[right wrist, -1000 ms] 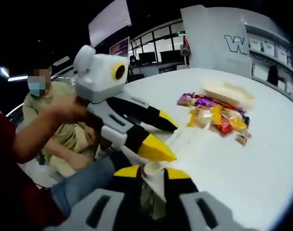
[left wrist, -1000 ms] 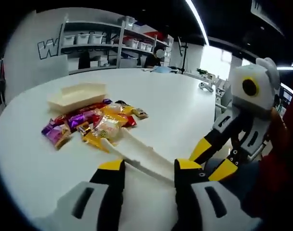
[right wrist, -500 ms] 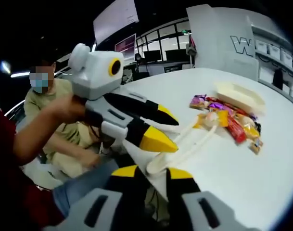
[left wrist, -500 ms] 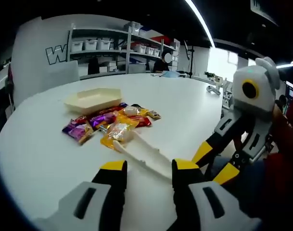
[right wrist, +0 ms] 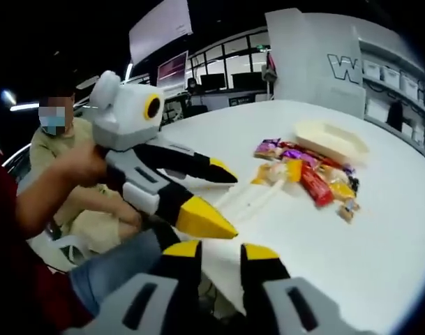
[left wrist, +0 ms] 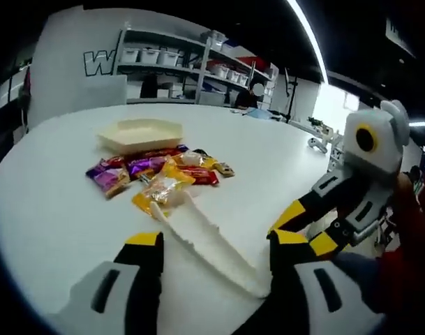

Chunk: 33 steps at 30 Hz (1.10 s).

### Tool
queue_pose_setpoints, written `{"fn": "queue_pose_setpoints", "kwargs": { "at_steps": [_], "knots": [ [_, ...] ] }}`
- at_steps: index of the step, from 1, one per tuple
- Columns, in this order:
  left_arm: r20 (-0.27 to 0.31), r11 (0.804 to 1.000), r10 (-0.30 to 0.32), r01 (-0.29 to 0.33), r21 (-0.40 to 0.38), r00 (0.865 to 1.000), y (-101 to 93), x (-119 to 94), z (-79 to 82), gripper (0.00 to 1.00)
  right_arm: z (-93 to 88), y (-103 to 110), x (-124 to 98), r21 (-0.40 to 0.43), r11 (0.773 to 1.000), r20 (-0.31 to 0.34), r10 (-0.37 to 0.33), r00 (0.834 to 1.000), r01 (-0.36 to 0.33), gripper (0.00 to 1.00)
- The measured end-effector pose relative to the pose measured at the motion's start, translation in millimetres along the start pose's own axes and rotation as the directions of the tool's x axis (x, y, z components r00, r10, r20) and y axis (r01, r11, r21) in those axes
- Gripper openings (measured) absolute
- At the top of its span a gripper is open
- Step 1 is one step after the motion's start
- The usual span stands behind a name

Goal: Place the target food into the container with the food tongs after gripping and lifting it, then release it inside without dropping or visibly crushing the food.

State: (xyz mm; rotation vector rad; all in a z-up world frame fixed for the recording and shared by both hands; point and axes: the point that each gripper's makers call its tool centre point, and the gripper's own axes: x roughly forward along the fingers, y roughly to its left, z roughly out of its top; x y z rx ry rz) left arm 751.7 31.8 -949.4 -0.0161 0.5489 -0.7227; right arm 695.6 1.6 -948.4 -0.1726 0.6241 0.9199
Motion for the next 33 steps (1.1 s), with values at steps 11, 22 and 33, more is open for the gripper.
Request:
{"fn": "queue_pose_setpoints", "kwargs": {
  "at_steps": [11,22,33],
  "knots": [
    [-0.033,0.981,0.115,-0.109,0.162,0.993,4.6,13,-9.2,0.49,2.6,-36,-28,0.016,0.995,0.043,-0.101,0.994,0.101,0.15],
    [-0.049,0.978,-0.053,0.061,0.2,0.997,-9.6,20,-4.9,0.43,4.8,-42,-28,0.022,0.994,0.07,-0.113,0.991,0.112,0.16],
    [-0.11,0.941,-0.187,0.21,0.264,0.976,-13.5,25,-2.0,0.42,1.1,-52,-22,-0.013,0.991,0.064,-0.13,0.989,0.131,0.27]
  ]
}}
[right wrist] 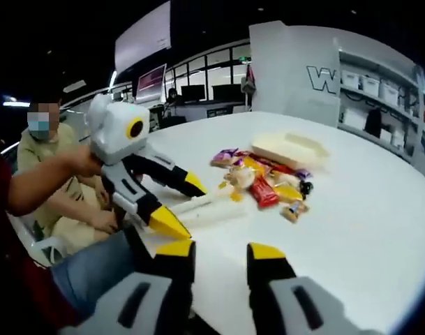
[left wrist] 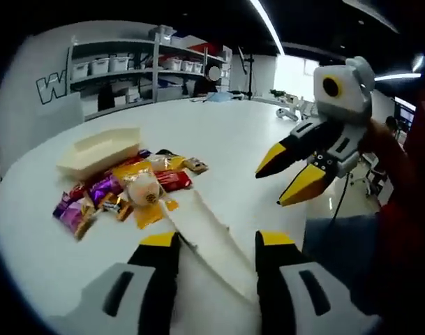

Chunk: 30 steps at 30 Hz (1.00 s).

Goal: Place the target food into the container with the food tongs after gripping and lifting it, then release it inside without dropping or visibly crushing the food.

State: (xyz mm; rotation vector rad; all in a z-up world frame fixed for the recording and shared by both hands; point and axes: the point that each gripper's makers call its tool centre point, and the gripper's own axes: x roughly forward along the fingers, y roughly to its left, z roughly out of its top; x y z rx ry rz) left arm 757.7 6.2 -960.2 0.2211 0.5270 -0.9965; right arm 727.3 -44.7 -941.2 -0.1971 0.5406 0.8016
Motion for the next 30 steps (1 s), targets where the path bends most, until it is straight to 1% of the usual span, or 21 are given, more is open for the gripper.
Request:
{"fn": "queue_pose_setpoints", "kwargs": {
  "at_steps": [4,7,10,13,15,17,18,20,23,25,26,27,28,29,30],
  "knots": [
    [-0.038,0.998,-0.058,0.059,0.022,0.998,2.4,2,1.6,0.4,-0.2,1,4,-0.011,1.0,0.006,0.015,1.0,-0.015,0.31],
    [-0.063,0.995,-0.099,0.1,0.016,0.993,4.9,1,1.8,0.37,0.9,-1,5,-0.034,0.999,0.014,0.012,1.0,-0.011,0.37],
    [-0.072,0.989,-0.141,0.144,0.037,0.987,5.5,1,2.0,0.37,3.2,-3,4,-0.047,0.999,0.026,0.003,1.0,-0.002,0.41],
    [-0.08,0.989,-0.142,0.145,0.035,0.987,5.8,1,2.4,0.37,5.0,-6,6,-0.039,0.999,0.035,-0.002,0.999,0.004,0.43],
    [-0.079,0.992,-0.116,0.119,0.036,0.99,4.3,1,3.1,0.36,6.0,-8,8,-0.032,0.999,0.041,-0.007,0.999,0.008,0.45],
    [-0.073,0.993,-0.093,0.097,0.061,0.993,3.0,0,3.2,0.37,6.0,-7,9,-0.032,0.999,0.041,-0.005,0.999,0.006,0.46],
    [-0.074,0.995,-0.079,0.083,0.059,0.994,3.1,0,3.3,0.37,5.9,-7,10,-0.033,0.999,0.042,-0.004,0.999,0.005,0.46],
    [-0.082,0.997,-0.06,0.064,0.048,0.995,-0.6,-1,2.1,0.4,5.1,-6,10,-0.034,0.999,0.04,-0.001,0.999,0.002,0.46],
    [-0.084,0.997,-0.04,0.045,0.063,0.996,-9.6,-1,-0.1,0.48,5.1,-6,9,-0.037,0.999,0.045,-0.003,0.999,0.005,0.47],
    [-0.112,0.993,-0.033,0.045,0.108,0.993,-14.0,1,-6.4,0.52,6.6,-7,8,-0.034,0.999,0.052,-0.009,0.999,0.011,0.48],
    [-0.071,0.985,-0.023,0.035,0.167,0.997,-13.4,2,1.8,0.52,7.1,-8,7,-0.034,0.999,0.054,-0.012,0.998,0.014,0.48],
    [-0.097,0.988,-0.046,0.06,0.139,0.994,-16.3,0,-2.4,0.51,7.7,-7,6,-0.038,0.999,0.055,-0.016,0.998,0.018,0.48],
    [-0.104,0.99,-0.053,0.066,0.124,0.993,-15.7,0,-2.5,0.5,7.9,-6,5,-0.042,0.999,0.056,-0.017,0.998,0.019,0.49],
    [-0.107,0.988,-0.057,0.072,0.137,0.993,-12.6,-1,-2.2,0.47,7.9,-5,5,-0.043,0.999,0.057,-0.016,0.998,0.018,0.49],
    [-0.108,0.989,-0.056,0.069,0.13,0.993,-10.3,-2,-1.9,0.44,8.2,-4,3,-0.039,0.999,0.06,-0.013,0.998,0.016,0.51]
  ]
}}
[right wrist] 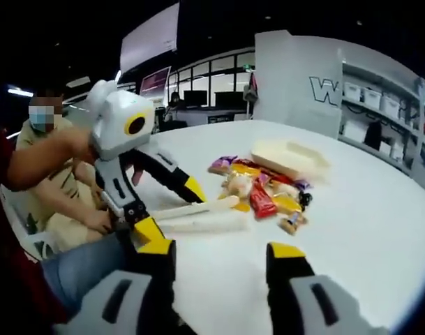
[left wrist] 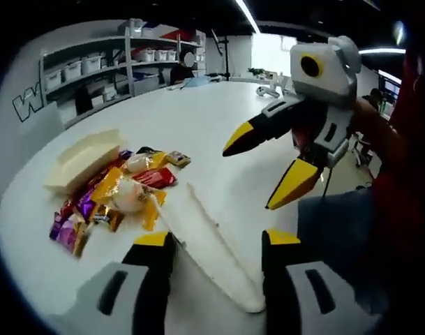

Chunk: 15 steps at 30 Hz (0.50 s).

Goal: Place the target food into the container with the food tongs after gripping and lifting it, then release it inside without dropping or visibly crushing the food.

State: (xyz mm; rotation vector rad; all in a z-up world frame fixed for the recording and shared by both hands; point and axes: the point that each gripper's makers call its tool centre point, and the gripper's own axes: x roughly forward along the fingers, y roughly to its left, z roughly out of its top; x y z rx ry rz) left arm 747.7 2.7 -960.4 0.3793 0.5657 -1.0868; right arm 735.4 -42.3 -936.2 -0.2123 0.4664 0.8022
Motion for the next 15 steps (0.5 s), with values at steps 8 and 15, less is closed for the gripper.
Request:
{"fn": "queue_pose_setpoints", "kwargs": {
  "at_steps": [8,15],
  "knots": [
    [-0.01,0.994,-0.102,0.102,0.049,0.995,-1.7,2,1.7,0.38,5.5,1,-2,0.008,1.0,0.03,-0.004,1.0,0.004,0.67],
    [-0.009,0.973,-0.204,0.204,0.109,0.979,4.7,4,3.1,0.32,10.3,-6,-2,0.034,0.999,0.055,-0.022,0.998,0.02,0.76]
  ]
}}
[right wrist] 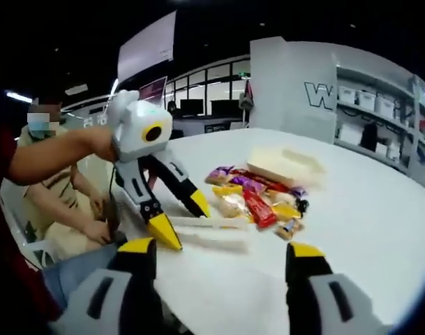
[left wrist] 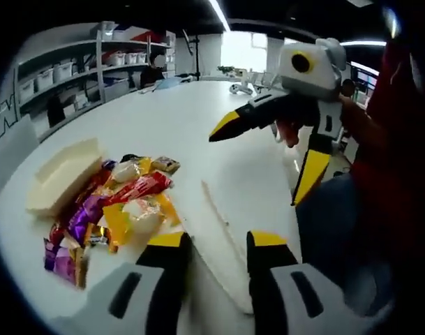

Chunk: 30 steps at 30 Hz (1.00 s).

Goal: Place the target food into the container with the food tongs after gripping and lifting it, then release it inside without dropping or visibly crushing the food.

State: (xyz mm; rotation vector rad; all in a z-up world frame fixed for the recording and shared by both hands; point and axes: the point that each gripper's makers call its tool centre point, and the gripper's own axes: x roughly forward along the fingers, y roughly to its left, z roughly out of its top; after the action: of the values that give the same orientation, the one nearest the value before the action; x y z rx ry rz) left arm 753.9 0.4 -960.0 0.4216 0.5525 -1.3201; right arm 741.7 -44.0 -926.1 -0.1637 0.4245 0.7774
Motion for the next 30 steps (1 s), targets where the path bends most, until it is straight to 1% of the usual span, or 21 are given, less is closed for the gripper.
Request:
{"fn": "queue_pose_setpoints", "kwargs": {
  "at_steps": [1,2,3,4,5,8,9,10,12,13,15,16,19,21,24,25,27,30],
  "knots": [
    [0.01,1.0,-0.015,0.015,0.01,1.0,-0.2,0,0.5,0.32,-0.3,0,0,0.003,1.0,-0.001,0.0,1.0,0.0,0.76],
    [0.028,0.999,-0.043,0.042,0.006,0.999,-1.1,1,1.3,0.32,-0.5,-1,0,0.005,1.0,0.0,-0.001,1.0,0.001,0.76],
    [0.032,0.999,-0.052,0.051,0.003,0.998,-0.4,1,1.4,0.31,-0.6,-1,1,0.004,1.0,-0.001,-0.002,1.0,0.002,0.76],
    [0.034,0.998,-0.068,0.067,0.017,0.997,-0.8,1,1.6,0.31,-1.1,-1,1,0.003,1.0,-0.005,-0.002,1.0,0.002,0.76],
    [0.041,0.994,-0.099,0.097,0.042,0.994,-3.1,2,2.9,0.31,-1.3,-2,1,0.002,1.0,-0.007,-0.003,1.0,0.003,0.76],
    [0.05,0.991,-0.128,0.126,0.039,0.991,-4.6,2,2.7,0.3,-0.4,-1,2,0.003,1.0,-0.006,0.003,1.0,-0.003,0.74],
    [0.052,0.989,-0.14,0.137,0.056,0.989,-7.0,3,3.1,0.3,0.4,1,3,0.01,1.0,0.0,0.017,1.0,-0.017,0.73],
    [0.051,0.989,-0.138,0.135,0.064,0.989,-6.7,3,3.1,0.3,0.7,2,3,0.015,1.0,0.002,0.022,1.0,-0.022,0.72],
    [0.041,0.992,-0.123,0.121,0.04,0.992,-6.3,4,3.5,0.31,2.4,6,6,0.052,0.997,0.026,0.049,0.998,-0.05,0.72],
    [0.04,0.993,-0.112,0.111,0.042,0.993,-6.0,4,3.8,0.31,1.8,6,7,0.055,0.997,0.027,0.051,0.998,-0.052,0.72],
    [0.027,0.995,-0.087,0.085,0.047,0.996,-6.7,3,1.9,0.3,-0.1,14,11,0.064,0.994,0.036,0.086,0.996,-0.088,0.69],
    [0.024,0.996,-0.079,0.078,0.053,0.997,-7.0,2,1.3,0.3,-2.0,15,13,0.068,0.993,0.031,0.091,0.995,-0.093,0.67],
    [0.014,0.991,-0.012,0.01,0.137,1.0,-5.7,-3,1.8,0.29,-8.8,23,20,0.063,0.991,0.018,0.115,0.993,-0.116,0.66],
    [0.007,0.988,0.002,-0.003,0.152,1.0,-9.1,-8,-1.5,0.28,-15.2,26,24,0.059,0.991,-0.007,0.124,0.992,-0.123,0.65],
    [0.002,0.989,0.028,-0.028,0.142,1.0,-8.2,-18,-7.1,0.25,-19.5,26,24,0.029,0.993,-0.033,0.114,0.993,-0.113,0.63],
    [0.005,0.992,0.044,-0.044,0.116,0.999,-6.7,-22,-8.8,0.25,-19.5,26,24,0.028,0.993,-0.036,0.113,0.993,-0.112,0.62],
    [0.004,0.991,0.059,-0.059,0.119,0.998,-5.6,-26,-12.9,0.27,-20.1,23,23,0.025,0.994,-0.042,0.105,0.994,-0.104,0.59],
    [0.015,0.989,0.108,-0.109,0.104,0.994,1.4,-31,-15.5,0.29,-20.2,24,21,0.045,0.993,-0.046,0.112,0.993,-0.11,0.53]
  ]
}}
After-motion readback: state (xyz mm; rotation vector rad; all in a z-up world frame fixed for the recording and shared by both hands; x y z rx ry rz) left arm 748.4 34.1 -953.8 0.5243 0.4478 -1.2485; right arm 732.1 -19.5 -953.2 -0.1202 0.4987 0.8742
